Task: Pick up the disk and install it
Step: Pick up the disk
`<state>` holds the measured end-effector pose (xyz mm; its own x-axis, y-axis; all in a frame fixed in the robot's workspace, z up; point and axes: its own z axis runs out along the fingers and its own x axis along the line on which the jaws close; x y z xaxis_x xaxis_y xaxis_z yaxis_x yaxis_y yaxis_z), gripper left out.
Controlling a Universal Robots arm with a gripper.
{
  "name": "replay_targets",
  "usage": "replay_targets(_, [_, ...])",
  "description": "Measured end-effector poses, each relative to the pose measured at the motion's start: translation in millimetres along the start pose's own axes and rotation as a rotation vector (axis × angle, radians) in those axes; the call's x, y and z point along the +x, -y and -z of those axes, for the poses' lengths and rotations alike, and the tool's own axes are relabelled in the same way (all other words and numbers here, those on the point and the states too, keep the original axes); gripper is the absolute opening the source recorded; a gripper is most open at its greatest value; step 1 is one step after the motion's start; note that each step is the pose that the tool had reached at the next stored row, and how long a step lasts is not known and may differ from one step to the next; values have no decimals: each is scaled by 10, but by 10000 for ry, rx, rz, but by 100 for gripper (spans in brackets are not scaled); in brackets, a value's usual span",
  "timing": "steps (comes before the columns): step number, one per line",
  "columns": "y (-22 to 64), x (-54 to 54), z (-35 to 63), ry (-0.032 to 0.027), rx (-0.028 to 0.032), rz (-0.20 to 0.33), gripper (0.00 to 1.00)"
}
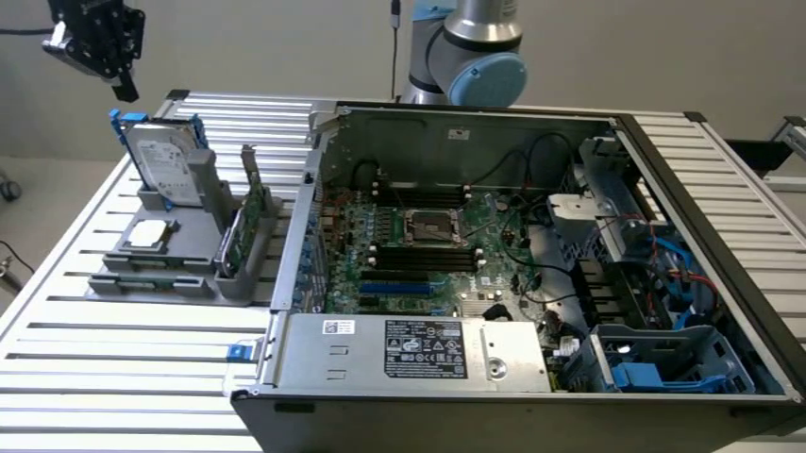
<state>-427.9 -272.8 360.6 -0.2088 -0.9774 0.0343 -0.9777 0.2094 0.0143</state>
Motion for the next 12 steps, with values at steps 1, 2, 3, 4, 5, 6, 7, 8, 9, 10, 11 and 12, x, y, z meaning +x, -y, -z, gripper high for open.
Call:
replay_targets(1, [-1, 0, -7, 1, 4, 139, 11])
replay_targets(2, [-2, 0, -15, 3, 8, 268, 11])
replay_targets(3, [-3, -1, -24, 5, 14, 385, 11])
replay_targets(4, [-6, -1, -34, 9, 22, 494, 11])
replay_targets(5, [-8, -2, -43, 12, 29, 601, 11])
replay_targets(6, [-11, -3, -52, 13, 36, 694, 11])
replay_targets(7, [-14, -5, -61, 14, 43, 798, 11])
replay_targets(8, [-17, -6, -69, 14, 52, 894, 11])
replay_targets(9, [-20, -7, -77, 14, 59, 989, 11])
replay_targets(10, [-23, -9, -84, 13, 66, 1084, 11])
replay_targets(11, [-26, -11, -90, 13, 72, 1180, 11])
replay_targets(12, [-28, -13, -93, 11, 74, 1277, 11])
